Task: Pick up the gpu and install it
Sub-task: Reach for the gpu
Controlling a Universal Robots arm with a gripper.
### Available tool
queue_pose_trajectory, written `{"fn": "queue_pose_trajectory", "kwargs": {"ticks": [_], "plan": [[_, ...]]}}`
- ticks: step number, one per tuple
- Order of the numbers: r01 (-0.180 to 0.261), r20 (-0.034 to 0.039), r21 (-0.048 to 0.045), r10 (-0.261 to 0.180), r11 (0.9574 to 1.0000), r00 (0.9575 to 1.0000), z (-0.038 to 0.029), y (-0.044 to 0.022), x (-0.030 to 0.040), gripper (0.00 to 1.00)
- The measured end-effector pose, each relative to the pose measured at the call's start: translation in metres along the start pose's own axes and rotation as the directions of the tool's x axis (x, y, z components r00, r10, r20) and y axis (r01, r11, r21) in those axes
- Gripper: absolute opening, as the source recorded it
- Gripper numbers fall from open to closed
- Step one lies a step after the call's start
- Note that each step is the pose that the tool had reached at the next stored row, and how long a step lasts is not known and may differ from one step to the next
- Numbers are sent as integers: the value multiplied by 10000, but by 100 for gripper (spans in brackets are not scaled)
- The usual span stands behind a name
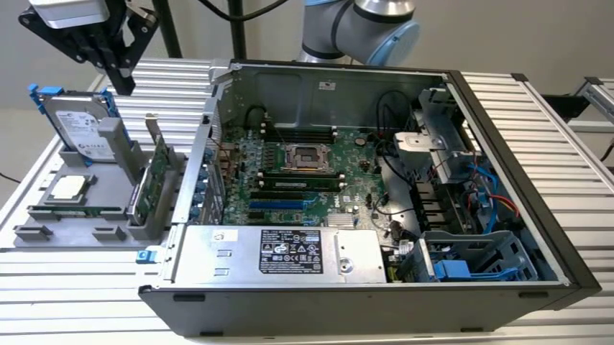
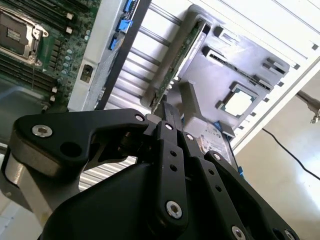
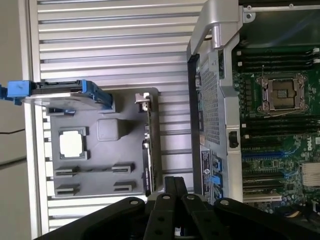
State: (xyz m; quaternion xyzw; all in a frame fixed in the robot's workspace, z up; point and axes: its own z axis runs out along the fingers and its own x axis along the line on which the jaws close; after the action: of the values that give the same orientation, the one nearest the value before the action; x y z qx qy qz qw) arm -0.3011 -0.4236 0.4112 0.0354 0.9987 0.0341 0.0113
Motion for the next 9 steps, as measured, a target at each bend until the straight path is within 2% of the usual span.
{"fn": "queue_pose_trajectory", "kwargs": {"ticks": [9], "plan": [[-2, -2, -42, 2, 10000, 10000, -7, -78, 91, 0]]}}
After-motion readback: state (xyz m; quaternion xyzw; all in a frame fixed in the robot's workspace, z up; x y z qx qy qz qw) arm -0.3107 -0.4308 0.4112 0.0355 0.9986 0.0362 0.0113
